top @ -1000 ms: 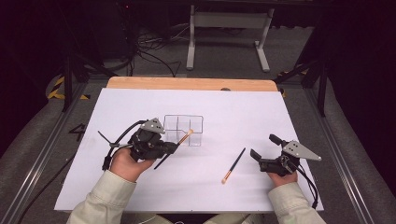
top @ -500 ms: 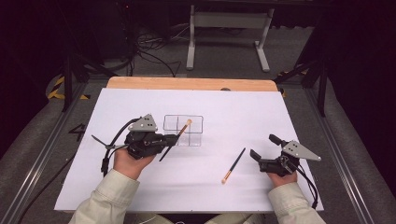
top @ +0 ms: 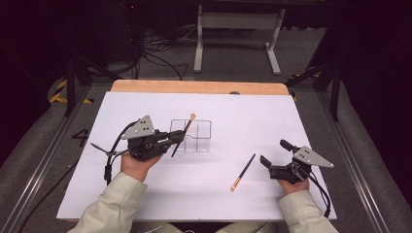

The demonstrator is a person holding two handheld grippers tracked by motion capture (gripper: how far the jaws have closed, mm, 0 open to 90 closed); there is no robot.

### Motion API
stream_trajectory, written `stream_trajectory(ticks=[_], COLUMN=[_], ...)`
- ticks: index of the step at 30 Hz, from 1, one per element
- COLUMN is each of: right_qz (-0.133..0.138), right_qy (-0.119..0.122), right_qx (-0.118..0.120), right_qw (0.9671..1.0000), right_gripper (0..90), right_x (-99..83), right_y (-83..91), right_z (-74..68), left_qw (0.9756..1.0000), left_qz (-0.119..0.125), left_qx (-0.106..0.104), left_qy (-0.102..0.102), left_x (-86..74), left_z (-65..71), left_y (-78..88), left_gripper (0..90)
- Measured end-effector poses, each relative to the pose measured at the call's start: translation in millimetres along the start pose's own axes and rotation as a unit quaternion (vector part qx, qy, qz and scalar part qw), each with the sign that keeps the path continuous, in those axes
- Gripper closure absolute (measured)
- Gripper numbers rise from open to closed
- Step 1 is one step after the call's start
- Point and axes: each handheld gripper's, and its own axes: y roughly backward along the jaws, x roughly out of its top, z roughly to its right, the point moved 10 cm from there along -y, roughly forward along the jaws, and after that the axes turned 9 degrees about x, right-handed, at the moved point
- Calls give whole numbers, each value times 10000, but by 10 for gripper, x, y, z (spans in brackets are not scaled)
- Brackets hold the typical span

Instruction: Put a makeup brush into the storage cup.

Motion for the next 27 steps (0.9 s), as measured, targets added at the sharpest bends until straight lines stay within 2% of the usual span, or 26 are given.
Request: stream_trajectory(ticks=[2, 5, 9, 14, 17, 22, 27], right_qz=[2, -8, -8, -1, -5, -1, -5], right_qy=[3, 3, -2, -16, -15, -35, -31], right_qx=[-15, -15, -16, -17, -9, -12, -8], right_qw=[10000, 10000, 10000, 10000, 10000, 10000, 10000], right_gripper=[2, 2, 2, 1, 1, 1, 2], right_x=[1, -1, -1, 0, -1, -1, -2], right_y=[1, 3, 3, 2, 2, 0, 0], right_z=[2, 3, 4, 10, 5, 8, 11], left_qw=[9999, 9991, 9983, 9976, 9972, 9967, 9962], left_qz=[151, 359, 542, 660, 706, 786, 841], left_qx=[-36, -188, -212, -222, -235, -179, -172], left_qy=[-20, 81, 53, -11, 56, 38, 163], left_x=[20, 46, 78, 95, 100, 121, 155], left_z=[-20, -23, -34, -57, -72, -107, -147], left_y=[-1, 5, 7, 3, -13, -58, -128], left_gripper=[824, 824, 824, 824, 824, 824, 824])
